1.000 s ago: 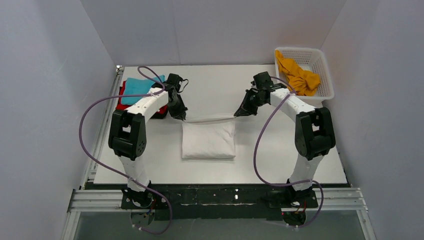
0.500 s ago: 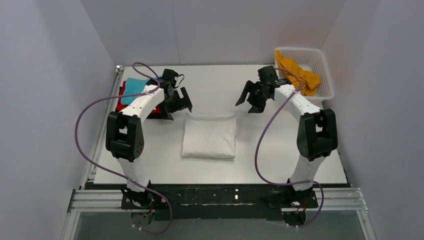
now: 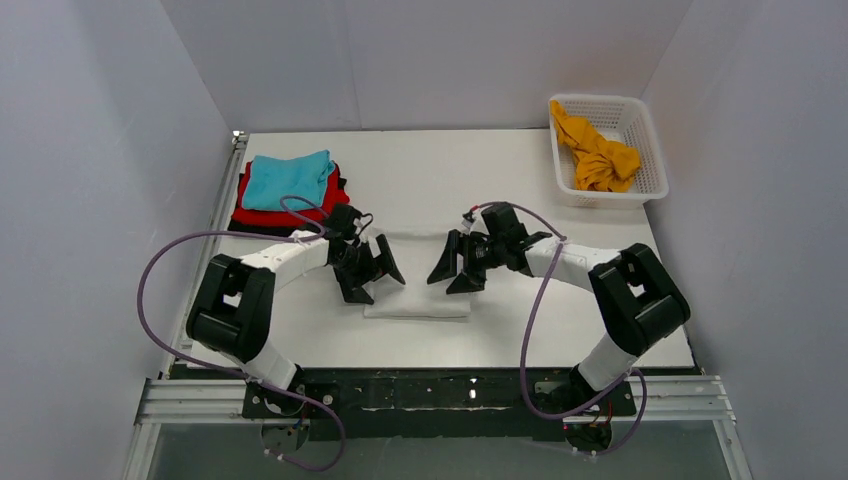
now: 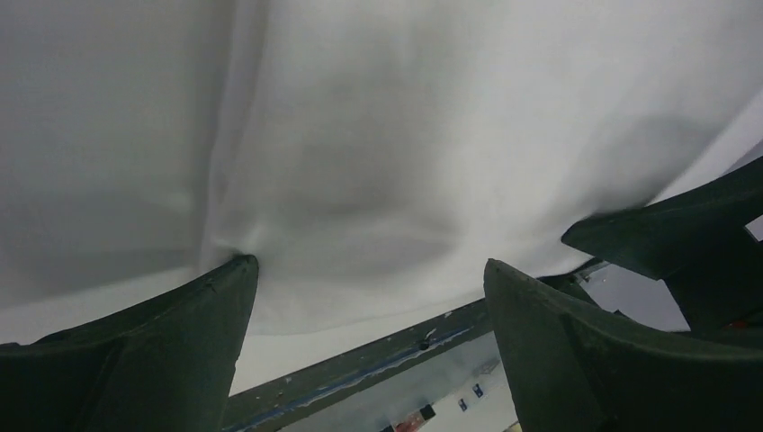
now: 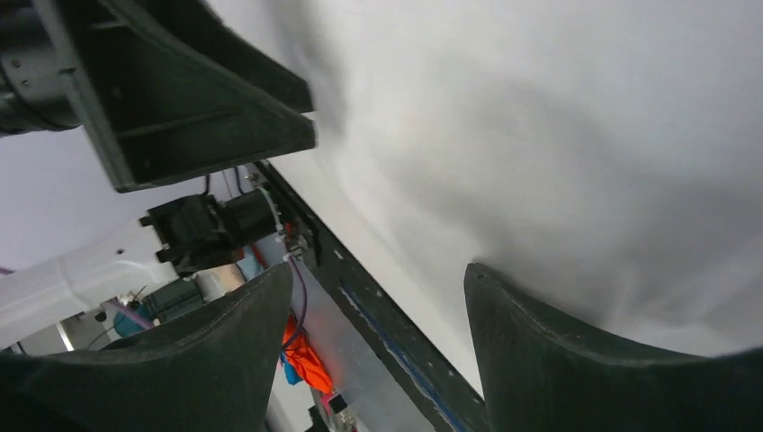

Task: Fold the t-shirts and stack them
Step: Fold the long partially folded tshirt into a neat square, then put the neatly folded tshirt into the corner of the board with the left arm

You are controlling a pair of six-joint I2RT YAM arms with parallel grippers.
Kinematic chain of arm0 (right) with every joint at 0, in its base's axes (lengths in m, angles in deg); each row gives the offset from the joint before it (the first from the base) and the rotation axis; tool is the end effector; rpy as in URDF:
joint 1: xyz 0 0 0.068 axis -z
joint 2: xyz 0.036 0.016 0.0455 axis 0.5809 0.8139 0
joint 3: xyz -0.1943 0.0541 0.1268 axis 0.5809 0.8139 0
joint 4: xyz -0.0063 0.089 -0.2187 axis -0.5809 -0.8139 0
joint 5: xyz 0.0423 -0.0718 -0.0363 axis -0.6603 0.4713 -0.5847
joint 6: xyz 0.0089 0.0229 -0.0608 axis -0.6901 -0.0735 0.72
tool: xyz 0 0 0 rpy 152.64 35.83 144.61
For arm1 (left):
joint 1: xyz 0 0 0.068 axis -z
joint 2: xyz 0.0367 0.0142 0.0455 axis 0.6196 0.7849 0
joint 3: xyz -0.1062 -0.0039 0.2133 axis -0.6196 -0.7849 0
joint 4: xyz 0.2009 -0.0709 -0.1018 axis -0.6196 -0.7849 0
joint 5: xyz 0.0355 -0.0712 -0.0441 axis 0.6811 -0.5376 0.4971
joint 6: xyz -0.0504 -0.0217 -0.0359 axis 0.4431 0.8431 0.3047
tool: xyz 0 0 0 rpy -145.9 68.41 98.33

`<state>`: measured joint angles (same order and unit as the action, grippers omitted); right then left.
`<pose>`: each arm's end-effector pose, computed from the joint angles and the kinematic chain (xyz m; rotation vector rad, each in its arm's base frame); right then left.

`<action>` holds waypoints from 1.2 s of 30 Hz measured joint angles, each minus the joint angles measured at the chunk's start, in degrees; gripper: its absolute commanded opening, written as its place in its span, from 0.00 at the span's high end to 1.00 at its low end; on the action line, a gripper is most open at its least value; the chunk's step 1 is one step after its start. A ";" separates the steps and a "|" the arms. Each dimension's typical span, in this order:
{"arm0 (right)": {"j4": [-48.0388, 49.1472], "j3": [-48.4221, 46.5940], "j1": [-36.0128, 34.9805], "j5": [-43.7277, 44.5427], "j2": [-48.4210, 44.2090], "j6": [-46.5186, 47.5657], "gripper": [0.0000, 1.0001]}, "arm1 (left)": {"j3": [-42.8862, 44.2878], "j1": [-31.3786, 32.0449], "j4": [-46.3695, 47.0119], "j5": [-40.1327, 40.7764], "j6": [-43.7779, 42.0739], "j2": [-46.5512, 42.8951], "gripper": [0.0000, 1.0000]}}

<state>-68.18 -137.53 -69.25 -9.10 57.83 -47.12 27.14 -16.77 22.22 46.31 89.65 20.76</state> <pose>0.2460 0.2012 0.1683 -0.0719 2.5907 1.3727 0.3043 -0.1417 0.1993 -0.1795 2.2679 -1.0700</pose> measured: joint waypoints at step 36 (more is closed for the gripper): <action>9.94 -1.97 9.57 1.66 12.87 7.34 0.24 | 9.94 -4.90 -3.56 0.42 -10.01 13.40 0.17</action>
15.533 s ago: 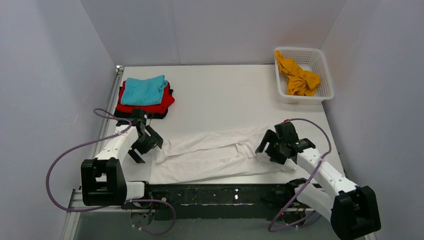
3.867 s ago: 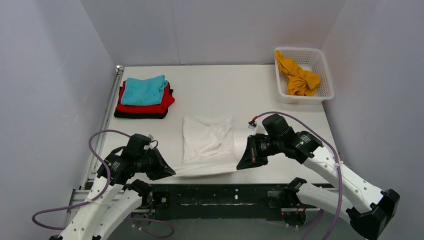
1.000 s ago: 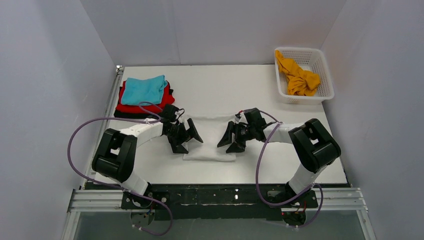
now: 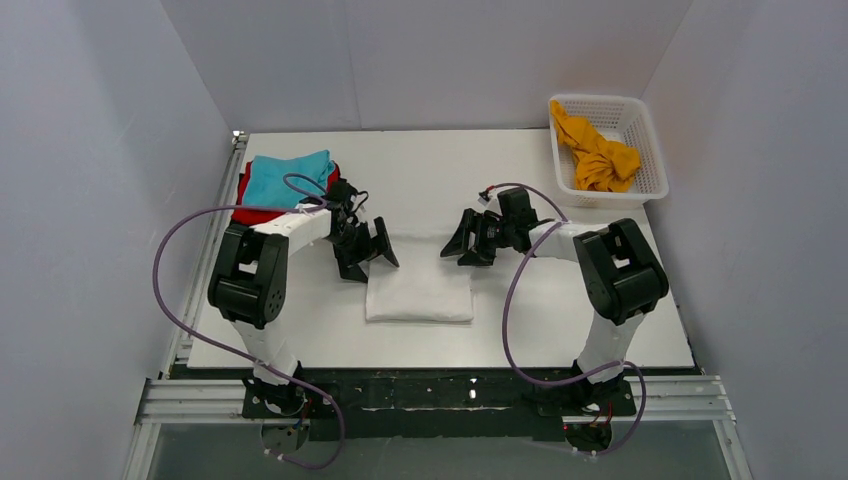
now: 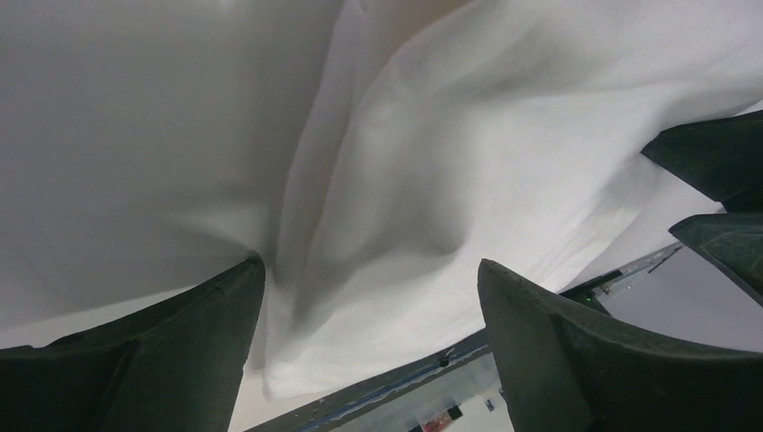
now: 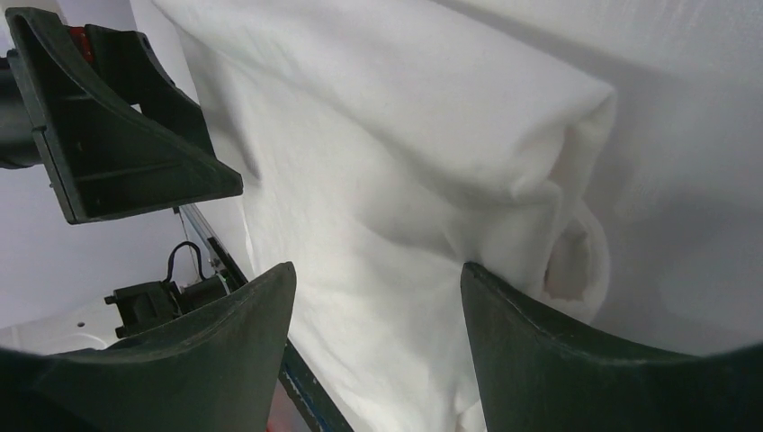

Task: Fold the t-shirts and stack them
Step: Put the neatly folded tshirt into the corner of the board with the left arm

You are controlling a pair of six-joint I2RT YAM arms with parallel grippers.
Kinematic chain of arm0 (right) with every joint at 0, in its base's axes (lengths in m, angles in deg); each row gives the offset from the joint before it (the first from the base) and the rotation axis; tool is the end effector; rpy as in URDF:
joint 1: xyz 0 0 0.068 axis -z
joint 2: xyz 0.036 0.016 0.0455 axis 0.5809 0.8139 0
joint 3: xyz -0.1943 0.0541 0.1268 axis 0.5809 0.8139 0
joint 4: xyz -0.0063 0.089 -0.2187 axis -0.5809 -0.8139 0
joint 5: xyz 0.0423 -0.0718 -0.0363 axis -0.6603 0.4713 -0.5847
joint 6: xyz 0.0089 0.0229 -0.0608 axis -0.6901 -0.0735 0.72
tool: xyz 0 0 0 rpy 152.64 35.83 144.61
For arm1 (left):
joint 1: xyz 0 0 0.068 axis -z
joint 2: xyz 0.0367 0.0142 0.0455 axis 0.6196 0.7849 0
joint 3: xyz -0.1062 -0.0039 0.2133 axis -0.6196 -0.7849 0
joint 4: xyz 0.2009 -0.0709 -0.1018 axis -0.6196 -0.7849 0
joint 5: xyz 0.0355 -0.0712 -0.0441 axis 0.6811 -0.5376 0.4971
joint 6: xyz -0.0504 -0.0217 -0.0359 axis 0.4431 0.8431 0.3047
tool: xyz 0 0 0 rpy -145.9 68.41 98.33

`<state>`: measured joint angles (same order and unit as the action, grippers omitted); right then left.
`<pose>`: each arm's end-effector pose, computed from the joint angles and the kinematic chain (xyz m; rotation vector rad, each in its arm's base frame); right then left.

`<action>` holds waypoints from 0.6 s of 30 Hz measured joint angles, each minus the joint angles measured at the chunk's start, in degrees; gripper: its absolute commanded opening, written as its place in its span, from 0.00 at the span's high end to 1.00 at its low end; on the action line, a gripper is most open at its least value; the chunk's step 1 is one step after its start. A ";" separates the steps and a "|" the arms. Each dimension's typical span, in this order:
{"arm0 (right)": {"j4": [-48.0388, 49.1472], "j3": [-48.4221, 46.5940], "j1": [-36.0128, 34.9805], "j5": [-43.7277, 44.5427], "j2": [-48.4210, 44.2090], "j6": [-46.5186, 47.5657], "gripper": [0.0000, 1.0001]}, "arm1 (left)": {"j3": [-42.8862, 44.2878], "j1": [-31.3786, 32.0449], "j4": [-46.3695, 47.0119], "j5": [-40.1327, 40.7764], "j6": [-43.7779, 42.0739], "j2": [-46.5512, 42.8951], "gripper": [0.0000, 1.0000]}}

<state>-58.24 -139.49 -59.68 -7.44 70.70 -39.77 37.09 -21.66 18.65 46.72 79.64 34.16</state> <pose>0.3022 0.1680 0.1220 0.0040 2.5105 1.2262 0.3531 -0.1262 0.1682 -0.1215 2.3418 -0.9014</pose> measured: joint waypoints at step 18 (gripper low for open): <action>-13.40 2.62 0.28 8.70 -35.54 6.43 0.22 | 12.37 12.04 -11.10 18.60 -0.61 8.22 1.00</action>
<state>-71.63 -136.87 -59.40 1.26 35.16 -33.35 49.46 -9.62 7.55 65.32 79.03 42.37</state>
